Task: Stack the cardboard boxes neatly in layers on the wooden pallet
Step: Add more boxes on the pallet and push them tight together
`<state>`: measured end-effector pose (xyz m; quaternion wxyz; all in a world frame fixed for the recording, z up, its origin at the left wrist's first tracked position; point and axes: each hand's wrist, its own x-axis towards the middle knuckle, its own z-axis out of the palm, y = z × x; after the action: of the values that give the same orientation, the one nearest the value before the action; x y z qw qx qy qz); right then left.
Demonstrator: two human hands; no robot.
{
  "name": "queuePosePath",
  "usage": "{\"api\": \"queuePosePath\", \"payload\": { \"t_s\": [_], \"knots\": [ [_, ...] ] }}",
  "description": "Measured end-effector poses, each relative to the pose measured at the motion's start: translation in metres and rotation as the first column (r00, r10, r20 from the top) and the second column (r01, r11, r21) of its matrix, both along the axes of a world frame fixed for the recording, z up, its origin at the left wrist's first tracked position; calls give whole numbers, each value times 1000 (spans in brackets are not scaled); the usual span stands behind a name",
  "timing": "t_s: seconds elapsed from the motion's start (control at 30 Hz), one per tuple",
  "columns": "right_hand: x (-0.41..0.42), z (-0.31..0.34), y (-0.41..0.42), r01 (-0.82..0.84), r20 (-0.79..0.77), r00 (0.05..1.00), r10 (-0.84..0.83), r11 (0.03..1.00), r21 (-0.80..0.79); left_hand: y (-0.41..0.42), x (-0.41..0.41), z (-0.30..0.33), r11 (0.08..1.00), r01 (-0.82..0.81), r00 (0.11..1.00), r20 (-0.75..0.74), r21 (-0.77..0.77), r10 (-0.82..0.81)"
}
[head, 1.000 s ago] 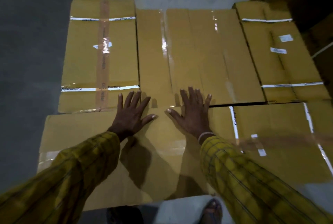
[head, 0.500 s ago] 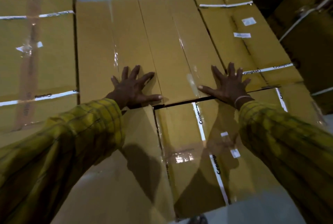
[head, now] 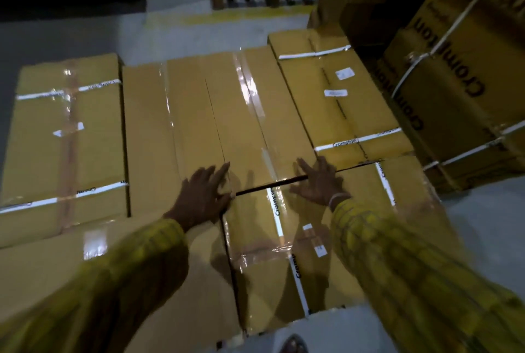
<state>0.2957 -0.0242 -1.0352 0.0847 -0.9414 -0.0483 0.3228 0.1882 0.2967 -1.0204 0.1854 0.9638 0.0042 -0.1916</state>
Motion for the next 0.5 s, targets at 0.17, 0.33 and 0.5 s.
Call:
{"api": "queuePosePath", "payload": {
  "t_s": [0.17,0.33,0.5],
  "knots": [
    [-91,90,-18,35,-43,999,-30,992,123,-34,-97,91,999,30,999,23,-37,-29],
    [-139,221,-47,86,-4,996,-87,968,237,-49,-122,217,983,-85,989,108,-160,103],
    [-152,319,-72,178,81,971,-223,911,372,-80,-117,311,864,-296,947,-6,-408,322]
  ]
}}
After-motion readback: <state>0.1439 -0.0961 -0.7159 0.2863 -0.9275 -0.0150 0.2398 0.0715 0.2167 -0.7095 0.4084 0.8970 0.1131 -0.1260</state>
